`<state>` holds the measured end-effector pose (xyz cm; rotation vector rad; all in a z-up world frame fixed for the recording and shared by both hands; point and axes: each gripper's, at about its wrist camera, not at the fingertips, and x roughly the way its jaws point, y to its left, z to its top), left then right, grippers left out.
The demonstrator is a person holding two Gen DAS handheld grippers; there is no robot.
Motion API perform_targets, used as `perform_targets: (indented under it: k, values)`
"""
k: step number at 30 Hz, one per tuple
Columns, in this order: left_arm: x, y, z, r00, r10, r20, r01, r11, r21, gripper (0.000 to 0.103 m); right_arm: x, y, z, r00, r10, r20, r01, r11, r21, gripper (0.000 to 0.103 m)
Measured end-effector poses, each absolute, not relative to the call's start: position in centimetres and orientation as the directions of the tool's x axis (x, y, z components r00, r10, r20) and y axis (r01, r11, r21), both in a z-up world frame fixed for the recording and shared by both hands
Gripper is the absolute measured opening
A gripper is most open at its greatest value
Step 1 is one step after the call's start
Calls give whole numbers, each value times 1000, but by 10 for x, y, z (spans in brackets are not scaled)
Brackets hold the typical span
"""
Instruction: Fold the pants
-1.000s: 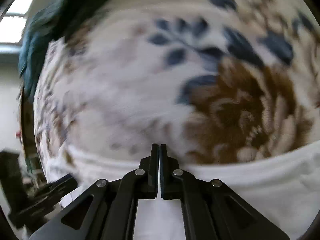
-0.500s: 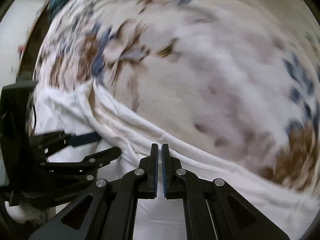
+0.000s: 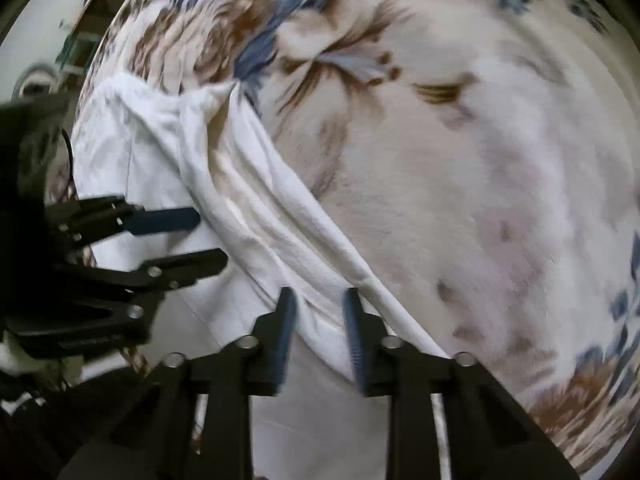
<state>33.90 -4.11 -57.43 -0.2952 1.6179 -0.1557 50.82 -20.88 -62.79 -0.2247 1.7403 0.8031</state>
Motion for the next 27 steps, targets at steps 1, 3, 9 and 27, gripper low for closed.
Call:
perform_targets:
  k: [1,3,9,27]
  values:
    - [335,-37,-575,-45,-285,-958,-101,955,-279,46,508,-204,-632,-337,238,-911,-546,739,395,25]
    - [334,-32,-573,-46,-288,-957,-106,954,-282,46,508,-190,-635,-334,208,-919,-586,719,375,25]
    - [325,-27,-573,-45,-298,-953,-99,951,-293,46,511,-168,-634,-300,161,-940,-629,707,322,25]
    - [342,1,-609,-14,-648,-762,-626,600,-499,51,518,-156,-644,-354,164,-921,-653,662,369,28]
